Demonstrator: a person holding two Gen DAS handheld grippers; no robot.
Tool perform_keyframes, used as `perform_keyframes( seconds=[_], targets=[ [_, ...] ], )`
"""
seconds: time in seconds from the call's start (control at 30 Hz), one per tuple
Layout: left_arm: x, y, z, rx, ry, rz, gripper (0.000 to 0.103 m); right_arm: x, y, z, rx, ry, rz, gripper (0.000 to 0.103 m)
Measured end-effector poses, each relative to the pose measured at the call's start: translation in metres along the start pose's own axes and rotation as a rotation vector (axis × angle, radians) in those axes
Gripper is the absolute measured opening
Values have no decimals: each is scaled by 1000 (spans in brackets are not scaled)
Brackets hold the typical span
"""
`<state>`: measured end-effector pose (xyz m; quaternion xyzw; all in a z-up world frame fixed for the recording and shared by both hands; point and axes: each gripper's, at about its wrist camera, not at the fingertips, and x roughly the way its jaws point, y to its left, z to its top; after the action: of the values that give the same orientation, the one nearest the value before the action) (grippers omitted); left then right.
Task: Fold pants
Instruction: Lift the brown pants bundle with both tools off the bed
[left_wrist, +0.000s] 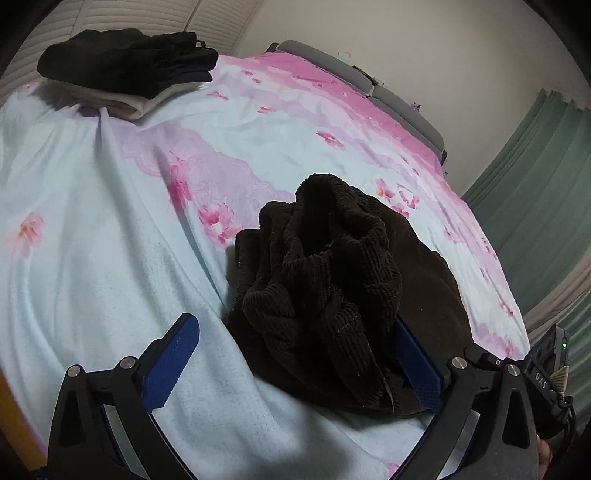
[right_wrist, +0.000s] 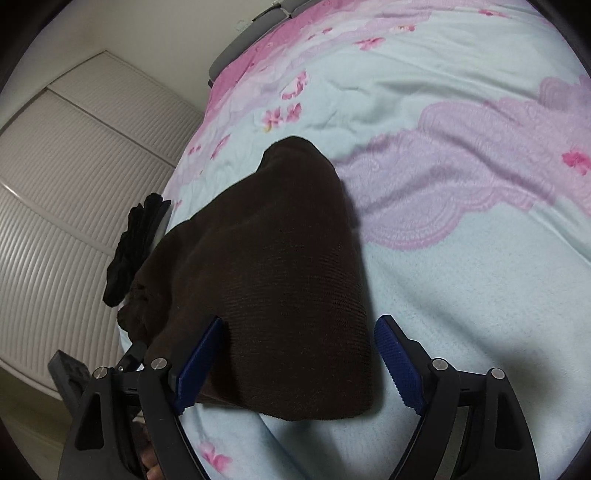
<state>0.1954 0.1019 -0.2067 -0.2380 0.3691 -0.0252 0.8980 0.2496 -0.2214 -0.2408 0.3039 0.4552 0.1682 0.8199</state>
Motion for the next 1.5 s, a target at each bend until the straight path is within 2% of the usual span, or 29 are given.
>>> perform_keyframes(
  seconds=[0.17, 0.23, 0.3, 0.33, 0.43, 0.6, 0.67, 0.93, 1.13, 1.17, 1.2, 1.23, 1.3, 1.33, 1.4, 1.5],
  targets=[
    [0, 0, 4, 4, -6, 11, 103, 5, -2, 3, 6, -1, 25, 90],
    [-14, -7, 9, 17, -63, 1, 103, 3, 0, 5, 4, -12, 33, 90],
    [-24, -23, 14, 85, -124, -22, 103, 0, 1, 7, 0, -31, 42, 90],
    [-23, -28, 17, 111, -123, -34, 103, -1, 1, 9, 4, -35, 48, 90],
    [-9, -34, 22, 143, -88, -40, 103, -2, -1, 13, 26, -39, 57, 90],
    [20, -8, 20, 48, 5, -19, 103, 4, 0, 12, 11, -21, 33, 90],
    [26, 4, 13, 23, 39, -36, 103, 10, 2, 10, -8, -1, 24, 90],
    [32, 17, 6, -1, 60, -69, 103, 29, -1, 5, -12, 48, 44, 97],
    [42, 12, 5, -49, 86, -107, 103, 42, 2, 2, -4, 81, 112, 97],
    [43, 9, 4, -41, 82, -101, 102, 42, 2, 2, -7, 79, 110, 95],
    [42, 8, 4, -36, 76, -100, 98, 42, 2, 2, -4, 76, 108, 84],
    [41, 6, 4, -29, 72, -100, 87, 40, 1, 2, 7, 68, 115, 81],
    [37, 1, 4, -5, 63, -102, 72, 35, 1, 3, 21, 55, 142, 57],
    [35, -2, 4, 13, 59, -94, 68, 33, 2, 4, 21, 52, 156, 51],
    [30, -9, 8, 43, 51, -77, 63, 27, 12, 6, -9, 39, 158, 43],
    [21, -10, 15, 35, 49, -75, 59, 14, 29, 7, -59, 14, 165, 40]
  ],
)
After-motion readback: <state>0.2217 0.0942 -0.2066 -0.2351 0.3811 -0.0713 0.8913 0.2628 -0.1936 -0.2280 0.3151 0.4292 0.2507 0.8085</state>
